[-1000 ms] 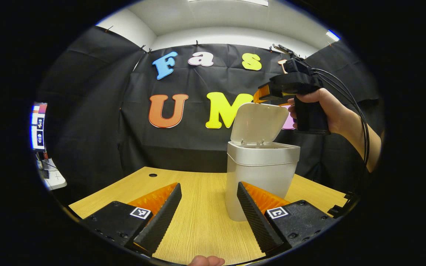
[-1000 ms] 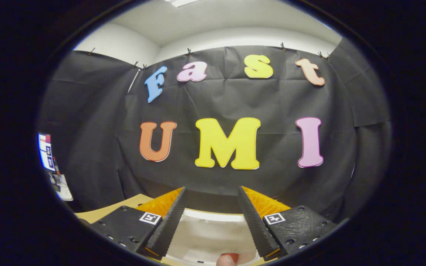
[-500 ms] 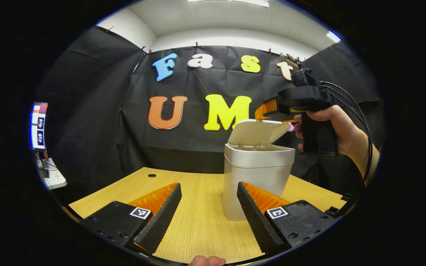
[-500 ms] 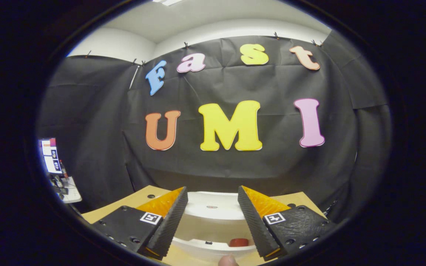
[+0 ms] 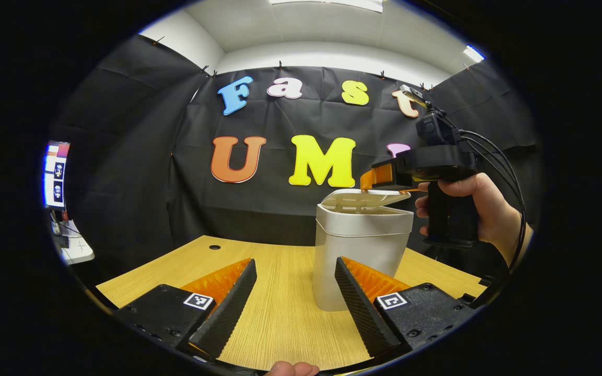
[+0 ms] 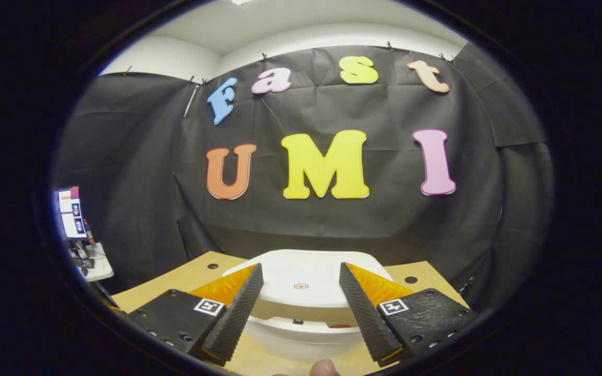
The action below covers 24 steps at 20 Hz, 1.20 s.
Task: Press the lid of the desktop garbage bin to open it, pick up the crumpled paper on the desktop and throw it into the bin, then pick up the pop can on the desktop and drop it into the bin, and finally close the garbage bin lid.
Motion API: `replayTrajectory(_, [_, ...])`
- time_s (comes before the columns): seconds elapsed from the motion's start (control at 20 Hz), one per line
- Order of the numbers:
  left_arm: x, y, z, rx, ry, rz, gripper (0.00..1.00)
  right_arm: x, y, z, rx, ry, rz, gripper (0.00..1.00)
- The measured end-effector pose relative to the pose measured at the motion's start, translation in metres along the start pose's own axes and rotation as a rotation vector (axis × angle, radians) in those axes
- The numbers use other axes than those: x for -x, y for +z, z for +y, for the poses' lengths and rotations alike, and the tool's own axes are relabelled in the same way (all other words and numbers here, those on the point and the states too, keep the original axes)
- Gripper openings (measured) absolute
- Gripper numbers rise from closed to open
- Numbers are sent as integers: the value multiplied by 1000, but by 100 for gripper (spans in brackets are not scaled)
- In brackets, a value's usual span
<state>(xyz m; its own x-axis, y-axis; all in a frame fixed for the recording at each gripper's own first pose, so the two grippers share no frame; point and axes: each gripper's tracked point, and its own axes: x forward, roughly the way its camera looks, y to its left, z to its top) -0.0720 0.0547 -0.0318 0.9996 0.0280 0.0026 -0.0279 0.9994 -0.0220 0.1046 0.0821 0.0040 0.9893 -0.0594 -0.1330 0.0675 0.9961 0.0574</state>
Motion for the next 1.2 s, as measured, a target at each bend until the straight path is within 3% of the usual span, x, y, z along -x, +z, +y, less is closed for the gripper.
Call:
replayTrajectory(0.6, [0, -1, -8, -3, -9, 0, 98, 2, -32, -6, 14, 10, 31, 95])
replayTrajectory(1.2, [-8, -12, -10, 3, -18, 20, 98, 2, -39, -7, 18, 20, 17, 95])
